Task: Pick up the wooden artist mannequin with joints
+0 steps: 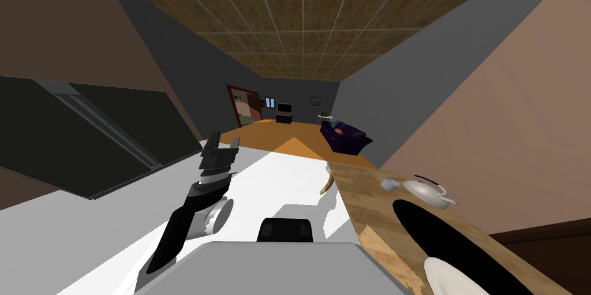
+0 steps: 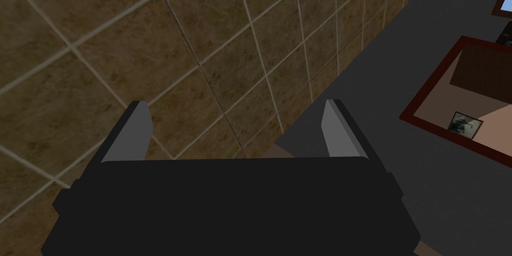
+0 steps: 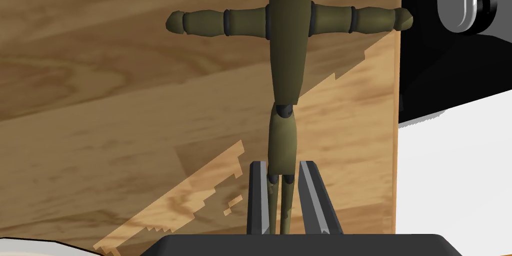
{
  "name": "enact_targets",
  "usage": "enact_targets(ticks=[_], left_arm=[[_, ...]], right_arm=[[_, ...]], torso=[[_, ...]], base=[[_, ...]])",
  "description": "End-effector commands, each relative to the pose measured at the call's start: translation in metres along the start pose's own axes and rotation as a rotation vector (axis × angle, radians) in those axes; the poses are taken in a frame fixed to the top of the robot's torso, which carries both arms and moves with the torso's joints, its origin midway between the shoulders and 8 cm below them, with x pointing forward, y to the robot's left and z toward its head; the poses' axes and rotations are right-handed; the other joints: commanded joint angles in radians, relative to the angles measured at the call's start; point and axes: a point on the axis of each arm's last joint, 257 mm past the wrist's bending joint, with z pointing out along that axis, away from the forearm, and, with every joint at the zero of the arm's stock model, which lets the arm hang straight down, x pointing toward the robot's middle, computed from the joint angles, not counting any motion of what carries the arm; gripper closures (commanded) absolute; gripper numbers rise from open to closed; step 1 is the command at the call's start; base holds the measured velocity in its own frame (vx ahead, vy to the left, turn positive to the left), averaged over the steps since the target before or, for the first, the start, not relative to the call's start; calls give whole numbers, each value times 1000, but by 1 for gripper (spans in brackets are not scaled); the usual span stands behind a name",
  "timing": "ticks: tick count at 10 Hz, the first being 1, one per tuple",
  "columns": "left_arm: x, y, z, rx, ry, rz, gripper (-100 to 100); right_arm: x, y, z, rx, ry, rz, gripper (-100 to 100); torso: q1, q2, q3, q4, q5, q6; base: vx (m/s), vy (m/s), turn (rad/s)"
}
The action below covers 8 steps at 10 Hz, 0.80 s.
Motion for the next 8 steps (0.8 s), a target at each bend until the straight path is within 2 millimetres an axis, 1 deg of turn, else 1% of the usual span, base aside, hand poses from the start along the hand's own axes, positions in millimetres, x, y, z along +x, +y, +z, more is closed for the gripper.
enact_targets(ticks=[1,2,3,6,7,8], left_arm=[[0,0,0,0,0,0,0],[0,0,0,0,0,0,0],[0,0,0,0,0,0,0],[0,0,0,0,0,0,0],[0,0,0,0,0,0,0],[0,0,0,0,0,0,0]], right_arm=[[0,0,0,0,0,0,100],[0,0,0,0,0,0,0],[-8,-2,-8,2,-1,-6,100],[-18,-2,-20,1,-1,-17,100],[-16,-4,-17,2,-1,-17,100],[-17,-4,-18,1,-2,-15,0]], torso=[[0,0,0,0,0,0],[0,0,0,0,0,0],[0,0,0,0,0,0],[1,1,1,0,1,0],[1,1,1,0,1,0],[1,1,0,0,0,0]], base=[[0,0,0],[0,0,0],[-10,5,-69],[-19,10,-48],[-7,3,-6],[0,0,0]])
